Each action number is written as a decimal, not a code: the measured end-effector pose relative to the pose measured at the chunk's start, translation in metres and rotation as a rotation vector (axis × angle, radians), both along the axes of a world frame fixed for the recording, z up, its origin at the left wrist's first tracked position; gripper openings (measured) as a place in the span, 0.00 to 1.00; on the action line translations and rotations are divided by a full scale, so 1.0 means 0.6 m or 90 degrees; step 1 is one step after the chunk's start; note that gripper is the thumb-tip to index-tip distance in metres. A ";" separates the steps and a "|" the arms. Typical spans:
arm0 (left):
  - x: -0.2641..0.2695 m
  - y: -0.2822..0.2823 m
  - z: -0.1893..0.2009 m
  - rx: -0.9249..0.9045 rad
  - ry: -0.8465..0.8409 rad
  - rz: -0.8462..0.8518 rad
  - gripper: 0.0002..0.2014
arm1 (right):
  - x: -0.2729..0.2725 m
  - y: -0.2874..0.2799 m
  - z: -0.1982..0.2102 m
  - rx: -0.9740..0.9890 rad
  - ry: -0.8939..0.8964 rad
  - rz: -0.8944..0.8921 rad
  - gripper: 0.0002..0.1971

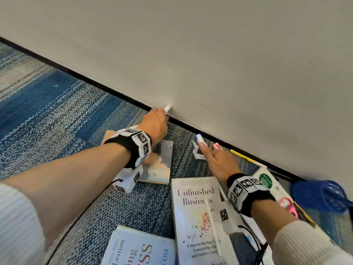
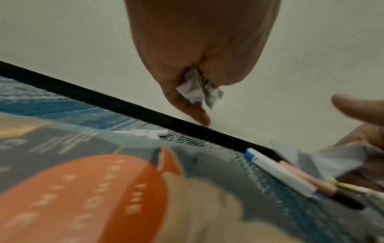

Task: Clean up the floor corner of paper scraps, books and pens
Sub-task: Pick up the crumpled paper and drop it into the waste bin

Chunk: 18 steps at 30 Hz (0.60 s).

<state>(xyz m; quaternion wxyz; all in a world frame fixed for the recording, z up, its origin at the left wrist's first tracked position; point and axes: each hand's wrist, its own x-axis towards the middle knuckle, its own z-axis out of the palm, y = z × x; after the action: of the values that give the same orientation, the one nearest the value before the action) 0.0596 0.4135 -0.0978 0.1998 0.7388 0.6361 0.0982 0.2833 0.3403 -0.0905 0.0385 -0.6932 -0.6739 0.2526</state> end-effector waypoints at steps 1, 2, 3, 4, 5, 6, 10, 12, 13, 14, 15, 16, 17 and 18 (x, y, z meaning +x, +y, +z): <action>0.015 -0.006 0.011 -0.037 0.018 -0.050 0.13 | 0.012 -0.007 0.008 -0.009 -0.002 -0.018 0.34; 0.032 -0.018 0.025 -0.074 0.017 -0.100 0.11 | 0.025 -0.016 0.015 -0.005 -0.017 -0.033 0.30; 0.049 -0.035 0.040 -0.105 0.008 -0.148 0.09 | 0.038 -0.027 0.024 0.009 -0.027 -0.047 0.25; 0.063 -0.050 0.052 -0.127 0.006 -0.193 0.09 | 0.049 -0.034 0.031 0.023 -0.021 -0.061 0.20; 0.080 -0.070 0.064 -0.142 0.015 -0.231 0.08 | 0.061 -0.047 0.039 0.031 0.000 -0.080 0.17; 0.092 -0.082 0.071 -0.141 0.026 -0.260 0.09 | 0.072 -0.053 0.047 0.034 0.030 -0.096 0.14; 0.132 -0.131 0.089 -0.119 0.024 -0.295 0.11 | 0.115 -0.093 0.081 0.067 0.118 -0.170 0.08; 0.146 -0.150 0.094 -0.123 -0.004 -0.308 0.08 | 0.131 -0.114 0.100 0.073 0.148 -0.193 0.10; 0.155 -0.164 0.096 -0.133 -0.017 -0.317 0.06 | 0.139 -0.131 0.112 0.080 0.147 -0.201 0.11; 0.160 -0.173 0.096 -0.137 -0.027 -0.327 0.06 | 0.144 -0.144 0.120 0.088 0.137 -0.208 0.12; 0.172 -0.186 0.099 -0.141 -0.029 -0.348 0.07 | 0.155 -0.164 0.130 0.094 0.123 -0.218 0.12; 0.181 -0.197 0.097 -0.140 -0.031 -0.364 0.07 | 0.162 -0.182 0.137 0.092 0.103 -0.218 0.11; 0.194 -0.208 0.095 -0.138 -0.024 -0.382 0.07 | 0.170 -0.203 0.142 0.087 0.073 -0.216 0.10; 0.212 -0.220 0.093 -0.130 -0.015 -0.401 0.08 | 0.182 -0.230 0.150 0.081 0.036 -0.217 0.10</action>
<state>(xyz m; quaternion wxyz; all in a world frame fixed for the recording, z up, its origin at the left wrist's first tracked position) 0.1865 0.2814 -0.0421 0.3003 0.8743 0.3806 -0.0242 0.3926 0.2023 -0.0007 0.1437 -0.7859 -0.5603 0.2185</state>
